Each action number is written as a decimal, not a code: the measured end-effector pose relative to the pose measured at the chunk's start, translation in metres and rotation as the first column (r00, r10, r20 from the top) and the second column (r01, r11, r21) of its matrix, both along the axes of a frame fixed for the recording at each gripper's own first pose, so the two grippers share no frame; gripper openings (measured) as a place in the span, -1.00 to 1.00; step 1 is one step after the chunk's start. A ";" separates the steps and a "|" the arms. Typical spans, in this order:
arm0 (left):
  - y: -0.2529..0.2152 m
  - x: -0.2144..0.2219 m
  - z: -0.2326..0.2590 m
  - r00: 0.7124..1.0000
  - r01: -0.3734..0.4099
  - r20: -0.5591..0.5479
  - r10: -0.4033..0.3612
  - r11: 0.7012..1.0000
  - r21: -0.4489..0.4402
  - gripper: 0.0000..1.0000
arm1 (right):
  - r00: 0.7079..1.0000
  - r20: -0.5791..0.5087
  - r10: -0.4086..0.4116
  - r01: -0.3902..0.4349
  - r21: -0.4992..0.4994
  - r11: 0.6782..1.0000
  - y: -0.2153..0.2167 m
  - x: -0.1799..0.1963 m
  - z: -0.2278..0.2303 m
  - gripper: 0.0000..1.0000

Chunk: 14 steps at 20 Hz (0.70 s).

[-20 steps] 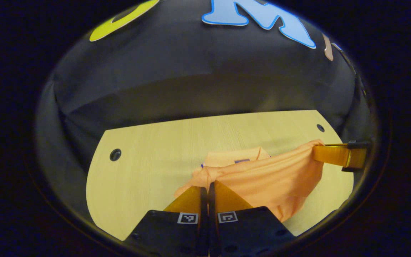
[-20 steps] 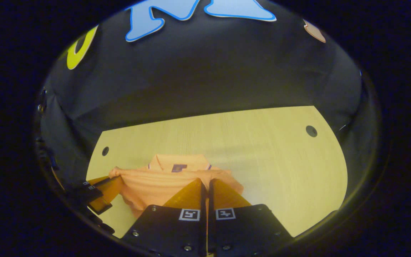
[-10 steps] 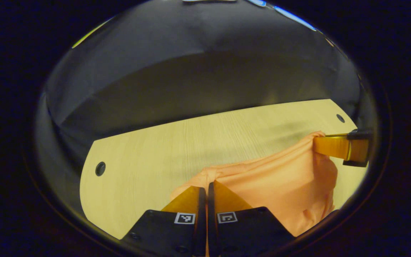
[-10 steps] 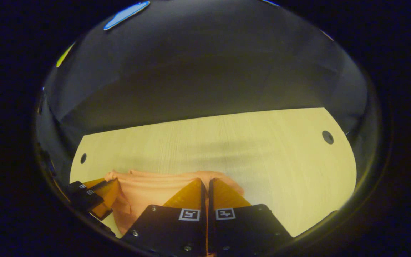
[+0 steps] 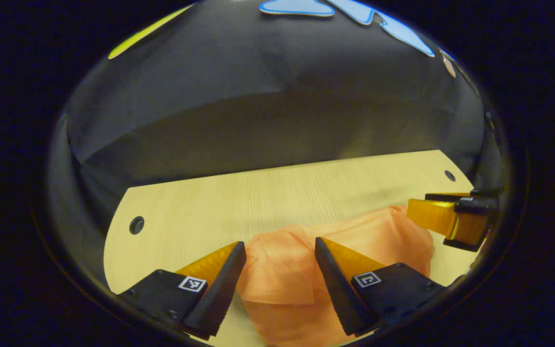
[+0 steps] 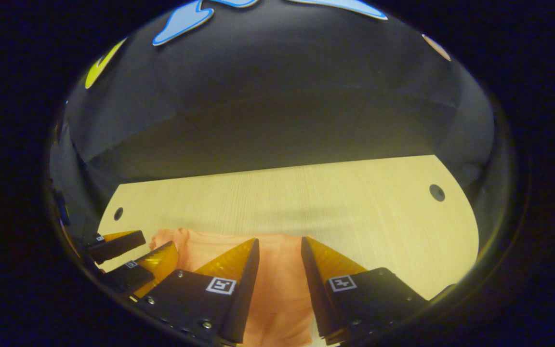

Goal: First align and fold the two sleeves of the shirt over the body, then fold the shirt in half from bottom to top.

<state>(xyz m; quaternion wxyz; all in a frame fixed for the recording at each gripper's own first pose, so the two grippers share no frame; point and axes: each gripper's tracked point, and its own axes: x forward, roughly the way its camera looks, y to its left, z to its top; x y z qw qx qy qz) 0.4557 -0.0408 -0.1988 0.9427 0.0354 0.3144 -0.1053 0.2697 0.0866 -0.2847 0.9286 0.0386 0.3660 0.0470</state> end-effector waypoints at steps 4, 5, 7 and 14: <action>0.009 -0.027 0.071 0.993 -0.009 0.114 0.011 1.000 -0.020 0.91 | 0.993 0.115 0.021 -0.019 -0.026 0.999 -0.002 -0.026 0.064 0.10; 0.011 -0.035 0.090 0.990 -0.010 0.142 0.013 1.000 -0.022 0.90 | 0.989 0.147 0.025 -0.021 -0.029 0.999 -0.001 -0.038 0.085 0.10; 0.018 -0.058 0.130 0.982 -0.010 0.188 0.018 0.999 -0.041 0.93 | 0.979 0.202 0.032 -0.027 -0.025 0.999 -0.004 -0.059 0.123 0.10; 0.027 -0.155 0.249 0.934 -0.027 0.354 0.045 0.998 -0.055 0.96 | 0.932 0.361 0.033 -0.036 0.001 0.999 -0.012 -0.145 0.233 0.10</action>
